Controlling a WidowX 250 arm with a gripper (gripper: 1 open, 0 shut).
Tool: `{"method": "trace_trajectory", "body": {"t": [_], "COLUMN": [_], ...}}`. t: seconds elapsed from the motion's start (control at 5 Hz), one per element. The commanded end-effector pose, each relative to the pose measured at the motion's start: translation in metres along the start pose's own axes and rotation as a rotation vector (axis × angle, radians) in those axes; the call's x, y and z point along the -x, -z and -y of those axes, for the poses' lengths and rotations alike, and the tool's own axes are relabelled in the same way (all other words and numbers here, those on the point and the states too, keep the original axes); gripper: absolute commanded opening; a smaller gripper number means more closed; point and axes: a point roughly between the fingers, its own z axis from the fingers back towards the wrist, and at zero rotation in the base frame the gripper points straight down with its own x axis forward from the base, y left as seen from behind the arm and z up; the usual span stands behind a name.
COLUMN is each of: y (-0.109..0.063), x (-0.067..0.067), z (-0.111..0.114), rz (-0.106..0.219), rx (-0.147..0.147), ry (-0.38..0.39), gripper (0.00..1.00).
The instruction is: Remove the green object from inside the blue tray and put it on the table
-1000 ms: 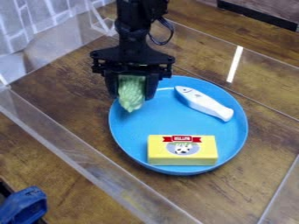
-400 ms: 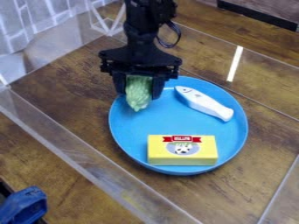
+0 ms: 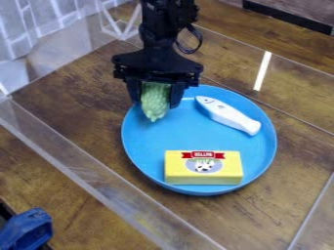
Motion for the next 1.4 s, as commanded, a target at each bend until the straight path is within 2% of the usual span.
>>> {"method": "trace_trajectory", "body": {"t": [0.0,0.6,0.8,1.0,1.2], "y": [-0.009,0.001,0.006,0.009,0.006], "x": [-0.010,-0.010,-0.008,-0.007,-0.007], "z": [0.006,0.006,0.008,0.010,0.009], "rz": [0.057,0.084,0.091,0.095,0.094], "rx": [0.019,0.006,0.004,-0.001,0.001], "ry": [0.014,0.033,0.037,0.044,0.053], "gripper": [0.00,0.00,1.00,1.00,0.00]}}
